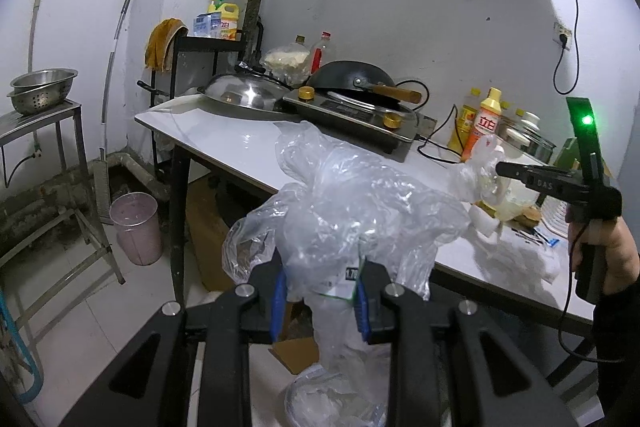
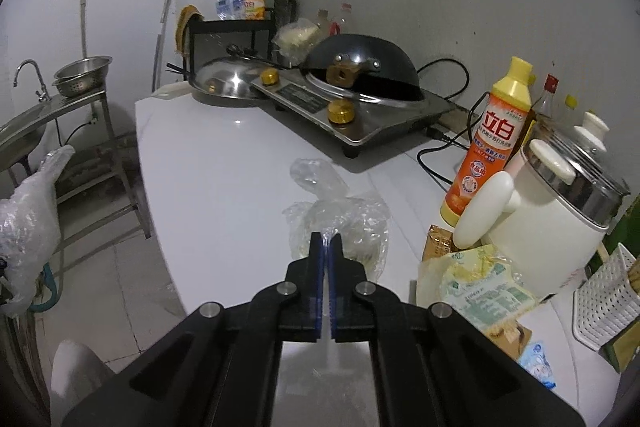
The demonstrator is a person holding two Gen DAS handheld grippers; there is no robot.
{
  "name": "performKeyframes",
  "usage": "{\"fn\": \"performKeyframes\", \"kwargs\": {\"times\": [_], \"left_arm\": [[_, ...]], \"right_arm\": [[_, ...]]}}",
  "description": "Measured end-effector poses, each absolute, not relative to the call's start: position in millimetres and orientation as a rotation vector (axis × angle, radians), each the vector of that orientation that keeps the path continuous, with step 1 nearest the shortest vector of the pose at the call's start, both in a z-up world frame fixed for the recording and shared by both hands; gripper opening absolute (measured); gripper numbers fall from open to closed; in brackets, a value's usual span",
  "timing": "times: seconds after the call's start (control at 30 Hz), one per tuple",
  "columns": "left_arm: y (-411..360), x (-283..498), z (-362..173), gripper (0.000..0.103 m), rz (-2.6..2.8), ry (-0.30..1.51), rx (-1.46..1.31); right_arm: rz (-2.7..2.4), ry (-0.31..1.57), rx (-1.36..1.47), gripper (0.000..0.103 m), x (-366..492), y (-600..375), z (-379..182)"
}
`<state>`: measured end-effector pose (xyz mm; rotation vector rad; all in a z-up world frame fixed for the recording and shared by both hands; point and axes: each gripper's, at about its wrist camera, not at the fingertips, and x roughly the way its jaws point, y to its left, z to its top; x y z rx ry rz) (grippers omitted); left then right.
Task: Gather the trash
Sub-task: 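Carry both held bags down to the white-lined trash bin under the counter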
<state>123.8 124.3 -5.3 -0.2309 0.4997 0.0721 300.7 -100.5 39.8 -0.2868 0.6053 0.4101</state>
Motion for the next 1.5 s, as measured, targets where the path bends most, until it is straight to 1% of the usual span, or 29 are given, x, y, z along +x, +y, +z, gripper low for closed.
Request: {"fn": "performKeyframes", "kwargs": {"times": [0.4,1.0,1.27,1.5], "left_arm": [[93,93,-19,0.027,0.047,0.532,-0.219],[54,75,-50,0.027,0.018,0.608,-0.186],[45,80,-86,0.027,-0.002,0.69,-0.19],[45,95,-132,0.027,-0.022,0.804,-0.212]], "right_arm": [[0.47,0.568,-0.288,0.001,222,-115,46],[0.596,0.544,-0.287,0.001,139,-131,28],[0.655,0.563,-0.31,0.001,105,-122,3],[0.668,0.63,-0.32,0.001,97,-116,-37]]}}
